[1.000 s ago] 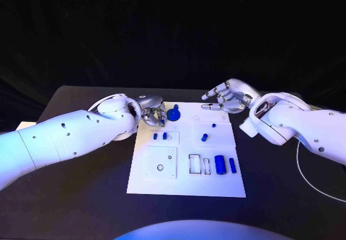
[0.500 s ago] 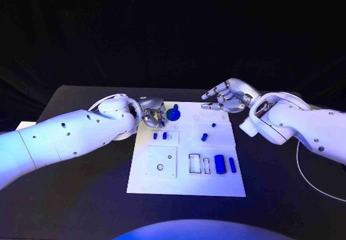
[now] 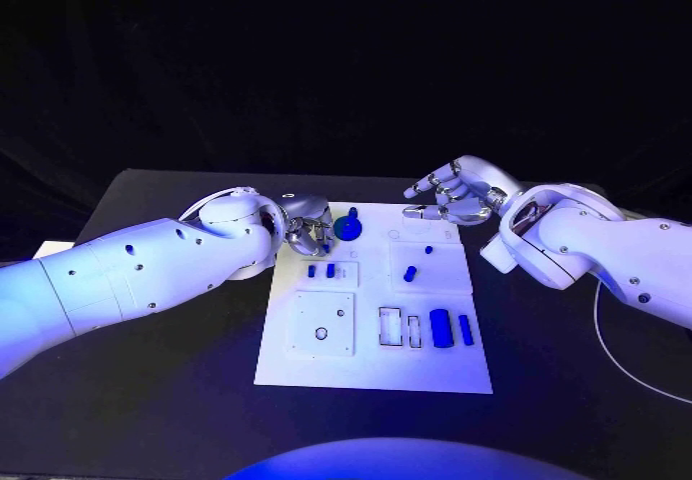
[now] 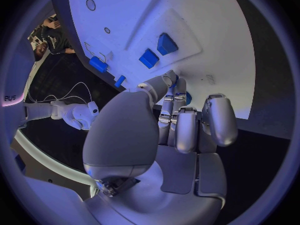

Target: Assemble the parts on the task board

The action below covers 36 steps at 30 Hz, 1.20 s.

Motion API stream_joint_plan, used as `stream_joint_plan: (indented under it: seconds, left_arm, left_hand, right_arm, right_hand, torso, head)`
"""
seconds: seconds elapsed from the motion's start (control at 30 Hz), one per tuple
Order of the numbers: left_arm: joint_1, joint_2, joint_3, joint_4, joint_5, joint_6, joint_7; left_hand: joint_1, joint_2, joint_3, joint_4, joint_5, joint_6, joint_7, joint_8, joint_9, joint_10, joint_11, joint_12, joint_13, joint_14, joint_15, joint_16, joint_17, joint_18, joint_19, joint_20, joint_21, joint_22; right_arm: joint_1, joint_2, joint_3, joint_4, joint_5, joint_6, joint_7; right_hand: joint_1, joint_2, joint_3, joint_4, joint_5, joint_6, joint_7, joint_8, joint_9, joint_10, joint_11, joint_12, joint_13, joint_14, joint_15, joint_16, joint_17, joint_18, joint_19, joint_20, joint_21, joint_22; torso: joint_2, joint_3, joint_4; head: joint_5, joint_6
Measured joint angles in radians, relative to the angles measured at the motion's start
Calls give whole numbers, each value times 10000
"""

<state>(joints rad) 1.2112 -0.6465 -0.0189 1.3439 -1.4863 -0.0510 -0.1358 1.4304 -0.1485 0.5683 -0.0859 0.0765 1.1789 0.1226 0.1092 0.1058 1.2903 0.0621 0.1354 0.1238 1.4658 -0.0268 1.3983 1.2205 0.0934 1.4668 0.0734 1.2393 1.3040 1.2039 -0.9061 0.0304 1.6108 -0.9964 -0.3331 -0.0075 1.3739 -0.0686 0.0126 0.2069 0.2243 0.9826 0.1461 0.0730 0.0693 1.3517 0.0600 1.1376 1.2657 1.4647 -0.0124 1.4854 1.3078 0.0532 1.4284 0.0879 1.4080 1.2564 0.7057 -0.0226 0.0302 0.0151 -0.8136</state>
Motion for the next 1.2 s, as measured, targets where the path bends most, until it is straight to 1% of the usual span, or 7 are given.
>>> stream_joint_plan:
  seconds: [0.17,0.4,0.63,0.8,0.9,1.07,1.2]
  left_arm:
    - [2,70,-25,-82,-27,47,-30]
    - [14,160,-43,-188,-64,72,-34]
    - [13,200,-54,-239,-78,107,-34]
    - [-2,210,-72,-265,-78,159,-35]
    - [-10,213,-81,-275,-75,195,-49]
    - [-30,213,-96,-284,-58,216,-69]
    - [-31,209,-96,-284,-43,208,-73]
  left_hand:
    - [24,23,0,0,0,-1,0,-18,-1,1,-2,-1,-1,0,0,0,19,0,0,0,0,-1]
    - [21,26,30,-31,-17,0,0,-15,11,89,-90,-3,-1,1,1,0,21,0,0,0,0,-1]
    - [-157,136,72,-73,-23,-59,55,-193,-43,109,-109,-195,-4,2,2,0,-9,-1,0,0,0,6]
    - [-319,92,95,-95,-18,-221,111,-326,-97,-108,-6,-411,-5,0,2,0,-60,-1,0,0,0,21]
    - [-481,62,100,-99,1,-501,150,-447,-169,-298,46,-584,-64,11,12,0,-119,0,0,0,0,21]
    - [-779,-62,128,-125,3,-1068,201,-464,-330,-789,139,-726,-244,31,114,-13,-315,0,-10,64,0,34]
    - [-849,-132,128,-125,3,-1202,234,-463,-363,-1008,218,-735,-310,-3,148,-50,-432,0,-1,73,-79,4]
  right_arm:
    - [0,4,0,-3,0,2,3]
    - [0,4,0,-4,1,4,6]
    - [-1,4,0,-5,1,6,8]
    - [-2,6,0,-10,1,6,10]
    - [-2,7,0,-16,1,6,11]
    - [-4,7,0,-25,1,6,13]
    - [-6,5,0,-30,1,6,14]
  right_hand:
    - [0,0,0,0,0,0,0,0,0,0,0,0,0,0,0,0,-1,0,0,0,0,0]
    - [0,0,0,0,0,0,0,0,0,0,0,0,0,0,0,0,-2,-1,0,0,0,0]
    - [0,0,0,0,0,0,0,0,0,0,0,0,0,0,0,0,-2,0,0,0,0,0]
    - [0,0,0,0,0,0,0,0,0,0,0,0,0,0,0,0,-3,0,0,0,0,0]
    - [0,0,0,0,0,0,0,0,0,0,0,0,0,0,0,0,-3,0,0,0,0,0]
    - [0,0,0,0,0,0,0,0,0,-37,-37,0,-21,0,0,0,-4,0,-37,-37,0,-26]
    - [0,0,0,0,0,0,0,0,0,-37,-37,0,-21,0,0,0,-4,0,-37,-37,0,-26]
  torso:
    - [1,1,-5]
    - [5,3,-10]
    - [2,4,-7]
    - [-6,6,-3]
    - [-6,5,-3]
    - [-7,5,-3]
    - [-6,4,-4]
  head:
    - [1,-5]
    - [-14,-25]
    - [-22,-45]
    - [-23,-45]
    - [-23,-40]
    - [-32,-34]
    - [-37,-27]
